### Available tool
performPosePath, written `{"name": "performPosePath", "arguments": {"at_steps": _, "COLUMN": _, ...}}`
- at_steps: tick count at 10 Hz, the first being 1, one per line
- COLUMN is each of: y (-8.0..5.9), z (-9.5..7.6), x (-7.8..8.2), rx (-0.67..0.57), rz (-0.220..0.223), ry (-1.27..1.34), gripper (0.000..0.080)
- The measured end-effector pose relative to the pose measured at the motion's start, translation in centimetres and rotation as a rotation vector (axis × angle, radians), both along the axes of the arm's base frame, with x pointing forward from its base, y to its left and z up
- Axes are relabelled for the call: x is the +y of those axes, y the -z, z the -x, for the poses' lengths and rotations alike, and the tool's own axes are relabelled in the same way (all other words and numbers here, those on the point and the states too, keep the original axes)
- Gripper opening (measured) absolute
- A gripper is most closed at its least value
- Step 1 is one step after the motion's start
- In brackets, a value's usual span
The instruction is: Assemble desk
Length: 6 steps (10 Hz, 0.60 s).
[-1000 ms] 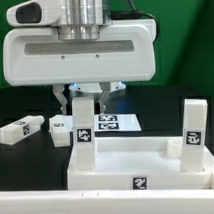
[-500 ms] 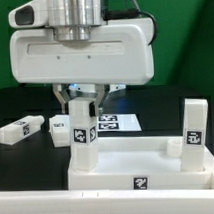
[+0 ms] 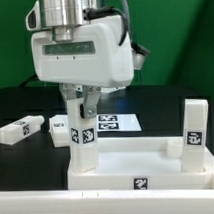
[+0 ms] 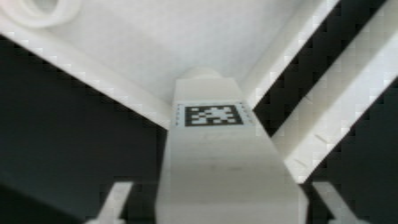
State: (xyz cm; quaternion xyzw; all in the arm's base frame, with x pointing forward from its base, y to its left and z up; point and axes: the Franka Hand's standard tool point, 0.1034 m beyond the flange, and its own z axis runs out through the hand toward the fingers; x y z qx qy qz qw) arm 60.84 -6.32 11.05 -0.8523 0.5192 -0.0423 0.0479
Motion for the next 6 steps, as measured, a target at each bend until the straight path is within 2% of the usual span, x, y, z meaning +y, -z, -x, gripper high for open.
{"name": "performPosePath", "arguments": {"at_steps": 4, "y": 0.03, "z": 0.01, "x": 0.03, "rx": 0.010, "rz": -0.031, "ry": 0.230, "gripper": 0.0290}}
{"name": "performPosePath", "arguments": {"at_steps": 6, "y": 0.04, "z": 0.00, "x": 0.02, "rx": 0.007, "rz": -0.023, "ry": 0.164, "gripper": 0.0302}}
